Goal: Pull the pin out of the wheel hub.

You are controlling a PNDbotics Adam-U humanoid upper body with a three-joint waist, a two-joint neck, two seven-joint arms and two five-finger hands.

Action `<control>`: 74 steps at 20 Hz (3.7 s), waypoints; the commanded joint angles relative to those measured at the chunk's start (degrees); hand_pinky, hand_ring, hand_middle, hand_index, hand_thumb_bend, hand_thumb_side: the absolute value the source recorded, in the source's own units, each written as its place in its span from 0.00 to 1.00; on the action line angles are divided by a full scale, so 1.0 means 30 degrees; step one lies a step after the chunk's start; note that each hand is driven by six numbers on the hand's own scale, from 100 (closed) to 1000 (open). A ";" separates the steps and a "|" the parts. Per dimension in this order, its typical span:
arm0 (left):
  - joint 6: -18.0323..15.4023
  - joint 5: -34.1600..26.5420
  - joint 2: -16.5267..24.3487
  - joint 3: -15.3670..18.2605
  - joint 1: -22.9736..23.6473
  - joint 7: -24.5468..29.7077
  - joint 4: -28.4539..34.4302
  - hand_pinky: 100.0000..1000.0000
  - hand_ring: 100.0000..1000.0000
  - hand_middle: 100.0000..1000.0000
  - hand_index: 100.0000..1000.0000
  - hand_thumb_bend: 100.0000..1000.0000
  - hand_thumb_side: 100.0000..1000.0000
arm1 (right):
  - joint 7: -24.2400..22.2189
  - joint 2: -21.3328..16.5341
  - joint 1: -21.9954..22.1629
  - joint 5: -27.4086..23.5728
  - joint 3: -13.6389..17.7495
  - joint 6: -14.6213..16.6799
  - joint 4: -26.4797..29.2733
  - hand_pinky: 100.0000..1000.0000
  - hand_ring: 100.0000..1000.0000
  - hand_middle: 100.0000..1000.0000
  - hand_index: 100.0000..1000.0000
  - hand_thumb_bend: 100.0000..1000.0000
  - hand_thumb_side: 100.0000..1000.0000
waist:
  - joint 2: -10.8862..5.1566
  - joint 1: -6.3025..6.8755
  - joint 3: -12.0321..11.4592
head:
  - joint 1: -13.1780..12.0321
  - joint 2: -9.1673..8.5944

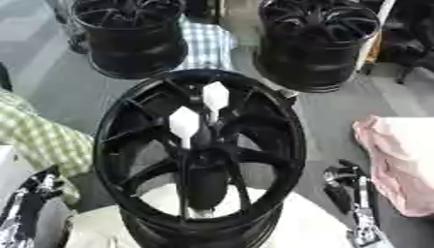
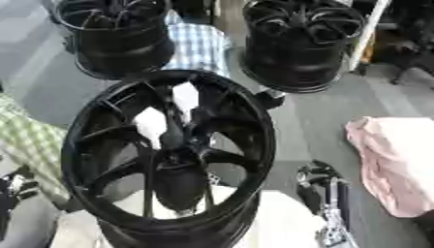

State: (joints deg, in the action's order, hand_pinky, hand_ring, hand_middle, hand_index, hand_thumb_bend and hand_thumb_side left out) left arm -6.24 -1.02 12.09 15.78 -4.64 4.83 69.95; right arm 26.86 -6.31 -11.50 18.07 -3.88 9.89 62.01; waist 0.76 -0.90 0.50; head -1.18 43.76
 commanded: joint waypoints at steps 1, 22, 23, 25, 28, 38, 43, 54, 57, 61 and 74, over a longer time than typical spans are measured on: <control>-0.0033 -0.0132 0.0274 0.0089 -0.0254 0.0024 0.0287 0.72 0.71 0.70 0.78 0.24 0.58 | 0.0057 -0.0154 -0.0122 0.0086 0.0093 -0.0006 0.0335 0.70 0.52 0.57 0.76 0.00 0.31 | -0.0214 0.0029 -0.0018 | 0.0045 -0.0007; -0.0759 -0.0246 0.4454 0.0601 -0.0995 -0.0175 0.2737 0.73 0.71 0.70 0.78 0.26 0.58 | 0.0095 -0.0195 -0.0086 0.0071 0.0086 0.0065 0.0357 0.70 0.52 0.57 0.76 0.00 0.32 | -0.0185 0.0230 0.0211 | 0.0443 -0.0109; -0.1000 -0.0580 0.5465 0.0582 -0.1252 -0.0178 0.2974 0.73 0.71 0.70 0.78 0.26 0.57 | 0.0100 -0.0209 -0.0068 0.0087 0.0087 0.0073 0.0364 0.70 0.52 0.57 0.76 0.00 0.32 | -0.0198 0.0270 0.0227 | 0.0488 -0.0106; -0.1480 -0.1370 0.7312 0.0371 -0.1823 -0.0068 0.3272 0.73 0.71 0.70 0.78 0.27 0.57 | 0.0103 -0.0242 -0.0033 0.0119 0.0091 0.0081 0.0377 0.70 0.52 0.57 0.76 0.00 0.32 | -0.0223 0.0337 0.0258 | 0.0553 -0.0084; -0.2262 -0.2348 0.9943 -0.0494 -0.3005 0.0706 0.3744 0.74 0.71 0.70 0.79 0.28 0.57 | 0.0084 -0.0293 0.0014 0.0164 0.0081 0.0083 0.0383 0.70 0.52 0.57 0.76 0.00 0.32 | -0.0262 0.0423 0.0322 | 0.0567 -0.0035; -0.4969 -0.1800 1.5396 -0.6548 -0.7344 0.7906 0.7276 0.76 0.71 0.71 0.82 0.31 0.61 | -0.0087 -0.0326 0.0058 0.0256 -0.0069 0.0166 0.0311 0.70 0.52 0.57 0.76 0.00 0.32 | -0.0338 0.0646 0.0734 | 0.0261 0.0034; -0.5515 -0.2015 1.5952 -0.8958 -0.8885 1.1181 0.9205 0.77 0.72 0.73 0.83 0.36 0.60 | -0.0142 -0.0360 0.0087 0.0322 -0.0105 0.0202 0.0275 0.70 0.52 0.57 0.76 0.00 0.32 | -0.0410 0.0748 0.0792 | 0.0215 0.0087; -0.5564 0.0127 1.4499 -1.3323 -1.1765 1.5703 0.9429 0.84 0.83 0.85 0.88 0.40 0.46 | -0.0213 -0.0407 0.0147 0.0437 -0.0161 0.0221 0.0206 0.70 0.52 0.57 0.76 0.00 0.32 | -0.0551 0.0846 0.0833 | 0.0105 0.0118; -0.6103 0.1351 1.3646 -1.4517 -1.2561 1.5711 0.8296 0.86 0.85 0.87 0.89 0.39 0.43 | -0.0240 -0.0392 0.0153 0.0441 -0.0189 0.0236 0.0195 0.70 0.52 0.57 0.76 0.00 0.32 | -0.0559 0.0851 0.0870 | 0.0065 0.0118; -0.7060 0.2635 1.2727 -1.5412 -1.3319 1.5713 0.6845 0.88 0.88 0.90 0.91 0.37 0.36 | -0.0265 -0.0376 0.0159 0.0424 -0.0223 0.0261 0.0185 0.70 0.52 0.57 0.76 0.00 0.32 | -0.0557 0.0854 0.0902 | 0.0091 0.0118; -0.9233 0.4486 1.0202 -1.6355 -1.4863 1.5713 0.3514 0.89 0.92 0.95 0.93 0.35 0.29 | -0.0288 -0.0286 0.0167 0.0444 -0.0267 0.0311 0.0188 0.70 0.52 0.57 0.76 0.00 0.32 | -0.0586 0.0844 0.1011 | 0.0197 0.0118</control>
State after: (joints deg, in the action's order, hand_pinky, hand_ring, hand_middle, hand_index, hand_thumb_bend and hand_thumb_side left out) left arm -22.65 11.97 42.23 -33.31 -47.72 41.33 80.76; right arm 26.09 -6.42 -10.51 18.99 -4.61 10.67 61.97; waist -0.03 1.64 3.49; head -0.74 44.21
